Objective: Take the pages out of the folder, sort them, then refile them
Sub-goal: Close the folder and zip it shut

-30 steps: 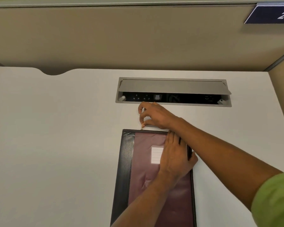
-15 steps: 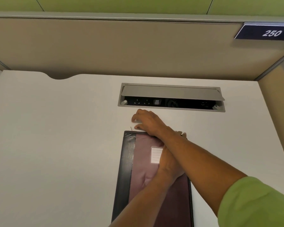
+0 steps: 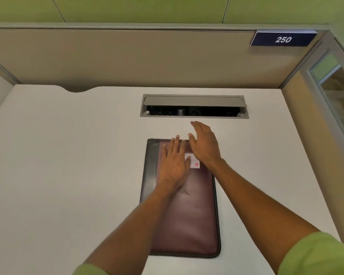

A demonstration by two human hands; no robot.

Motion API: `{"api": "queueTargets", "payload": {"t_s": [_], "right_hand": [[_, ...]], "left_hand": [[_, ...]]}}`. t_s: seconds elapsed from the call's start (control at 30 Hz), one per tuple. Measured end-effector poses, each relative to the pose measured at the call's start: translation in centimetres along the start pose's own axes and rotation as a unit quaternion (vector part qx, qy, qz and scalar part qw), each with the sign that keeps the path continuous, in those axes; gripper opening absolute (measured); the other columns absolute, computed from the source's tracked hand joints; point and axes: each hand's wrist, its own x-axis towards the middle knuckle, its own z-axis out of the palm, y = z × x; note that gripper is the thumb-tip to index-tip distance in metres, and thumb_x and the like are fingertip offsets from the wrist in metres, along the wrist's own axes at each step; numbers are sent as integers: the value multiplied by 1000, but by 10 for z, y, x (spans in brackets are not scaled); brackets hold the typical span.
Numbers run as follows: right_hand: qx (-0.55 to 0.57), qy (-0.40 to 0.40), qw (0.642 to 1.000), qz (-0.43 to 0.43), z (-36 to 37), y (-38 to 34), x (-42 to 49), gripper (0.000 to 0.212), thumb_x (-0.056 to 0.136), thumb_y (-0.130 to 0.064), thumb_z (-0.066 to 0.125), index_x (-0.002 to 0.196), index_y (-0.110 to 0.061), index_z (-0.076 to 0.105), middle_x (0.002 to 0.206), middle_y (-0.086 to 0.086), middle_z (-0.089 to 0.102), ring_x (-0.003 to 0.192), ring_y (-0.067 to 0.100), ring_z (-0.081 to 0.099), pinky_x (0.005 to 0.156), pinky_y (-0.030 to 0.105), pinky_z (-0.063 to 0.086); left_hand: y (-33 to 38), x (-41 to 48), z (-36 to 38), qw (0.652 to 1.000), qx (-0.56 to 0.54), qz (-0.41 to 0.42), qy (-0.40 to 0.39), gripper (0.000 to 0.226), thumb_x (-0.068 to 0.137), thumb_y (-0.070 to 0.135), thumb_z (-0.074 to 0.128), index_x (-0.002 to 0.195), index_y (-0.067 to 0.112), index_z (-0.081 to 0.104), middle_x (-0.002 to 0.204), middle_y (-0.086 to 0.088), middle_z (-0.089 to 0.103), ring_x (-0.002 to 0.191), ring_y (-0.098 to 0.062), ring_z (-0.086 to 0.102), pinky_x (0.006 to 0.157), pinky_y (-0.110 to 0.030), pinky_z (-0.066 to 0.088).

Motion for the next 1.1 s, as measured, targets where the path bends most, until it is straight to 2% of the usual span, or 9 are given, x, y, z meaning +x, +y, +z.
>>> {"api": "queueTargets", "payload": {"t_s": [0.2, 0.33, 0.47, 0.57, 0.7, 0.83, 0.97, 1.03, 1.1], "right_hand": [[29, 2, 996, 80, 0, 13, -89, 73, 96, -46, 61, 157, -19, 33, 162, 3, 36, 147, 24, 35, 120, 39, 32], [15, -12, 990, 142, 4, 14, -142, 85, 91, -51, 64, 160, -20, 25, 164, 8, 29, 146, 29, 33, 118, 42, 32], [22, -57, 977, 206, 11, 17, -179, 92, 91, -55, 63, 162, -24, 13, 168, 10, 18, 150, 31, 26, 120, 47, 30], [24, -81, 972, 221, 15, 17, -191, 92, 92, -51, 63, 162, -22, 11, 166, 13, 20, 148, 32, 27, 120, 47, 29], [24, -78, 974, 211, 14, 13, -192, 89, 91, -45, 64, 161, -18, 15, 153, 11, 41, 137, 30, 38, 112, 45, 41], [66, -65, 967, 238, 13, 9, -185, 84, 90, -34, 69, 157, -14, 22, 145, 13, 46, 133, 31, 40, 102, 45, 47], [108, -51, 944, 308, 13, 16, -169, 82, 86, -26, 73, 154, -6, 31, 145, 17, 45, 134, 35, 43, 107, 45, 45], [149, -48, 926, 345, 15, 22, -162, 77, 83, -24, 76, 149, -7, 42, 141, 16, 51, 128, 35, 51, 105, 45, 49], [173, -43, 920, 349, 20, 21, -157, 60, 78, -23, 79, 133, -11, 59, 129, 13, 62, 109, 31, 63, 95, 43, 58]], "left_hand": [[-31, -42, 3, 998, 30, -54, -1, 67, 106, 44, 27, 165, 13, 25, 174, -14, 13, 162, -30, 8, 130, -53, 8], [-43, -76, 0, 991, -17, -131, 12, 68, 108, 43, 39, 166, 13, 19, 173, -17, 10, 161, -32, 6, 131, -50, 5], [-48, -100, 3, 978, -59, -198, 40, 69, 107, 41, 47, 165, 12, 22, 172, -20, 15, 159, -37, 12, 130, -52, 14], [-49, -110, 4, 966, -90, -240, 37, 75, 106, 43, 50, 165, 10, 19, 171, -19, 20, 158, -37, 19, 129, -52, 20], [-46, -112, 6, 943, -144, -299, 26, 79, 101, 40, 57, 162, 4, 22, 164, -21, 34, 149, -40, 33, 121, -55, 35], [-43, -106, 5, 929, -154, -337, 10, 63, 92, 37, 65, 140, 1, 45, 139, -22, 53, 129, -41, 49, 104, -57, 50], [-55, -90, -4, 909, -177, -377, -10, 59, 78, 42, 78, 120, 6, 58, 123, -16, 58, 115, -36, 56, 96, -52, 55], [-66, -83, -8, 891, -212, -402, -15, 57, 67, 42, 82, 108, 9, 61, 111, -12, 61, 105, -35, 60, 86, -51, 60], [-78, -81, -13, 889, -226, -398, -11, 55, 65, 39, 88, 103, 9, 63, 105, -10, 64, 99, -34, 63, 83, -49, 61]]}}
